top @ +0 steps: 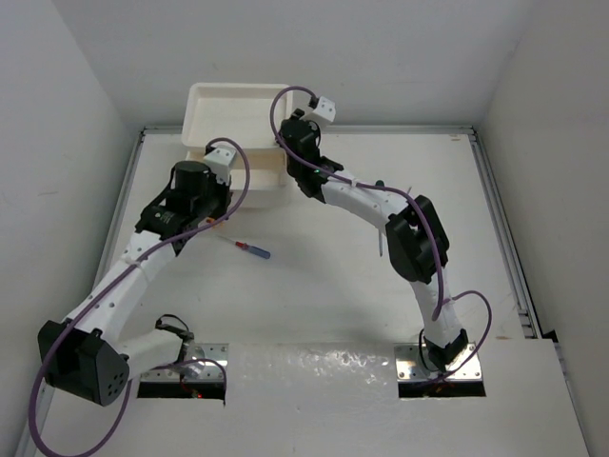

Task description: Sort the tools into containers

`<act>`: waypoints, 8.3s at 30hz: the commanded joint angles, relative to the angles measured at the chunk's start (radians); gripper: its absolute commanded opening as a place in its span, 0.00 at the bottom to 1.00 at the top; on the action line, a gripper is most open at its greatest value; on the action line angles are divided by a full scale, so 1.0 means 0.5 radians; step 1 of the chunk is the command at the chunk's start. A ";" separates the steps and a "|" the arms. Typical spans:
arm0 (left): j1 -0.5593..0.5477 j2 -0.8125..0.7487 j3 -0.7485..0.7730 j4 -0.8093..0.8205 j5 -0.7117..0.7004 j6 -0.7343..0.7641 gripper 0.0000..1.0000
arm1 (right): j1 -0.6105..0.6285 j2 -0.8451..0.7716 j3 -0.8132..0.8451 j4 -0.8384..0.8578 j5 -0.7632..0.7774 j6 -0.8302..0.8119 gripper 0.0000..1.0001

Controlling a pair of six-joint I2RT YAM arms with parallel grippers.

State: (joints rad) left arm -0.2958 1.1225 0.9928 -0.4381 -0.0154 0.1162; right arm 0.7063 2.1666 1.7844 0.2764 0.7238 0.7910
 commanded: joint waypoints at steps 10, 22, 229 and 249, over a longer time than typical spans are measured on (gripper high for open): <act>-0.028 -0.150 0.416 -0.301 0.169 0.099 0.94 | 0.017 0.042 -0.019 -0.283 -0.058 -0.149 0.00; 0.006 -0.180 1.193 -0.560 -0.435 0.292 1.00 | -0.099 -0.638 -0.509 -0.111 -0.665 -0.885 0.77; 0.641 1.108 1.027 0.533 -0.181 -0.275 0.74 | 0.259 0.029 0.512 -0.798 -1.644 -1.852 0.53; 0.641 1.142 1.036 0.517 -0.178 -0.281 0.74 | 0.259 0.333 0.604 -0.896 -1.552 -1.910 0.55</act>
State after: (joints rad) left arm 0.0216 1.6852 1.4883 -0.2039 -0.0971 -0.0242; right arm 0.8421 2.2612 2.0933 -0.0570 -0.0807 -0.1761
